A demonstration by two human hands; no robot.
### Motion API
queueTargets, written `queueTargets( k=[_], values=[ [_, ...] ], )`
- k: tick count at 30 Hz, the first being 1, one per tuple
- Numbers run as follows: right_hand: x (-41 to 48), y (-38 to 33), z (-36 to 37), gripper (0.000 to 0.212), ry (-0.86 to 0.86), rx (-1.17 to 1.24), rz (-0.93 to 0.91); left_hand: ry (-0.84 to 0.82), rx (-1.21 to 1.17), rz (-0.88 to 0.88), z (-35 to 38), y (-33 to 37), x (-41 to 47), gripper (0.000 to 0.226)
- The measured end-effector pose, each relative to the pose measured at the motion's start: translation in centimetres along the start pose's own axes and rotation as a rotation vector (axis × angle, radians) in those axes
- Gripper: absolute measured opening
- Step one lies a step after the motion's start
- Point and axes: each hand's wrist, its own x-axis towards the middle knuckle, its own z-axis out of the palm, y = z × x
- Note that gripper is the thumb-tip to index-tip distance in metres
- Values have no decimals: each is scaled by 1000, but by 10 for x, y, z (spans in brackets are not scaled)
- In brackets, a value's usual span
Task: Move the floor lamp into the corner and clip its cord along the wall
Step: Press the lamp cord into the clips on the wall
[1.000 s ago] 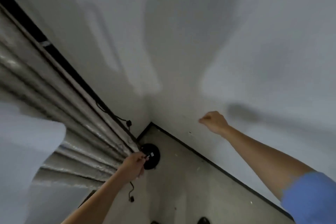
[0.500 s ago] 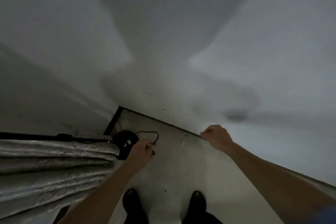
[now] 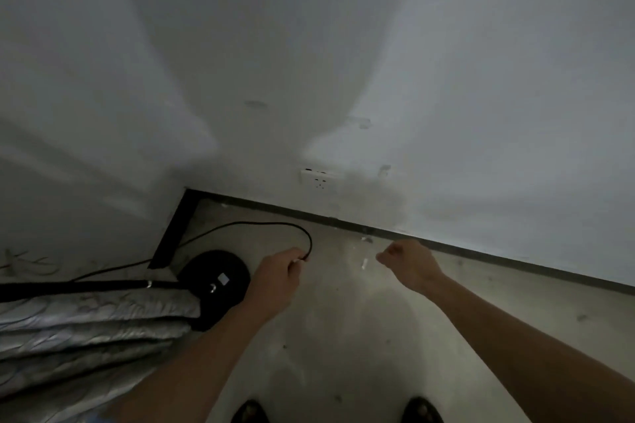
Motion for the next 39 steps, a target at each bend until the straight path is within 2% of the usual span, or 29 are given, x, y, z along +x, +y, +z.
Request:
queueTargets(
  k=[8,12,16,19,21,26,29,31,36,37,39],
  values=[
    [103,25,48,17,121,-67,-225,205,87,236,30,-96,104,23],
    [135,21,56,27,169,-113,-356,305,141,387,24,-111,148,19],
    [145,-2,44,26,183,-162,-457,231,234,421,23,-106,167,23],
    [131,-26,30,21,283,-124,-568,119,435,370,24,-100,166,24],
    [118,-40,29,21,339,-75,-632,76,487,337,26,-96,159,26],
    [108,-56,44,23,361,-54,-722,34,427,315,29,-90,152,26],
    [110,-60,46,21,317,-94,-756,60,277,342,27,-83,149,26],
    [111,-62,49,11,292,-70,-754,92,165,375,25,-76,144,25],
    [114,-69,59,4,309,-41,-756,69,1,433,28,-68,139,44],
    [114,-70,59,6,303,-34,-756,62,-22,437,29,-67,139,45],
    [114,-73,59,24,295,-23,-771,59,-57,435,30,-66,140,38]
  ],
)
